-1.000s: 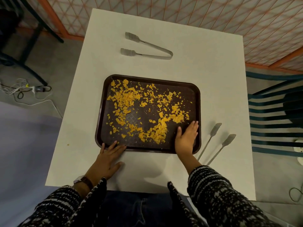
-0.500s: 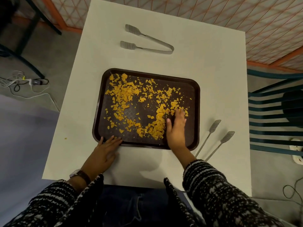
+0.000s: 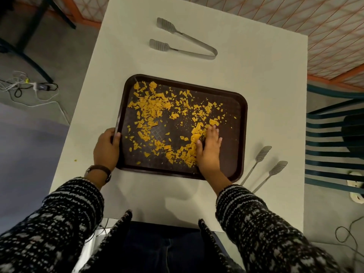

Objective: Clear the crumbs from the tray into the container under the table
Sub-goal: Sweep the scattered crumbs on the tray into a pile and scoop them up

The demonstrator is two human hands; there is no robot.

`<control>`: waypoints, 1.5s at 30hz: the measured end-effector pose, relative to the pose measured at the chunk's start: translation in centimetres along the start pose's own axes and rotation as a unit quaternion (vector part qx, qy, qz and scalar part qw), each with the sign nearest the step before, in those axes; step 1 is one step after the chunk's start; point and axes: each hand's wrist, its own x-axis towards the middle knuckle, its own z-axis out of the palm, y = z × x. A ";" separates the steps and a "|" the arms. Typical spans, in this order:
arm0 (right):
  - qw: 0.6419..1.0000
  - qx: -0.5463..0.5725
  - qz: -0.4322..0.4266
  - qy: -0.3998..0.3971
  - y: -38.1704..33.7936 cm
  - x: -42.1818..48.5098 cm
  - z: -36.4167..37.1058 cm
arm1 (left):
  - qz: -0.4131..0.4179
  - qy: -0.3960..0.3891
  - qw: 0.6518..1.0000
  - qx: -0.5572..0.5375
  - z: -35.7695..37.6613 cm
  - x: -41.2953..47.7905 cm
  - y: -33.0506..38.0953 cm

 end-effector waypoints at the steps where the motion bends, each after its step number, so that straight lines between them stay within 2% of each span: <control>1: 1.000 0.015 -0.020 -0.018 -0.6 -0.4 0.4 | 0.013 0.000 1.000 0.001 0.0 -0.1 -0.4; 3: 0.997 0.056 -0.046 -0.034 -1.2 -1.0 0.6 | 0.039 0.005 0.999 0.001 0.2 -0.5 -0.8; 6: 0.997 0.071 -0.034 0.012 -0.4 -0.1 -0.7 | 0.069 0.016 0.997 -0.001 0.2 -1.2 -1.0; 9: 0.998 0.035 -0.006 0.057 1.8 2.2 -2.5 | 0.086 0.013 0.996 -0.012 0.2 -1.3 -1.4; 13: 0.998 -0.021 0.011 0.062 4.0 4.9 -3.3 | 0.085 0.000 0.996 -0.030 0.1 -1.2 -1.9; 17: 0.994 -0.069 0.033 0.080 2.9 5.6 -1.9 | 0.085 -0.005 0.996 -0.036 -0.1 -1.1 -2.2; 21: 0.997 -0.060 -0.036 0.035 -0.7 4.0 1.0 | 0.076 -0.007 0.996 -0.039 -0.1 -1.2 -2.0; 23: 0.996 -0.020 -0.084 0.000 -1.7 3.2 1.9 | 0.073 -0.006 0.996 -0.044 -0.1 -1.3 -1.9; 25: 0.995 0.026 -0.097 0.000 -1.8 3.2 1.6 | 0.074 -0.002 0.996 -0.045 0.0 -1.3 -2.0; 29: 0.996 0.012 -0.059 0.066 0.7 5.9 -1.3 | 0.078 0.002 0.996 -0.044 0.1 -1.1 -2.0; 31: 0.997 -0.009 -0.034 0.074 2.0 7.8 -2.6 | 0.079 0.005 0.996 -0.047 0.1 -1.1 -2.1; 35: 0.998 -0.033 -0.029 0.051 2.1 10.0 -2.6 | 0.080 0.011 0.996 -0.040 0.2 -1.1 -2.3; 38: 0.995 -0.054 -0.074 0.024 0.6 9.9 -1.6 | 0.083 0.012 0.996 -0.038 0.3 -1.0 -2.4; 43: 0.983 0.004 -0.173 -0.063 -2.2 7.9 0.2 | 0.084 0.014 0.996 -0.034 0.3 -1.1 -2.3; 45: 0.978 0.009 -0.196 -0.067 -2.2 7.6 0.2 | 0.084 0.016 0.996 -0.033 0.3 -1.1 -2.2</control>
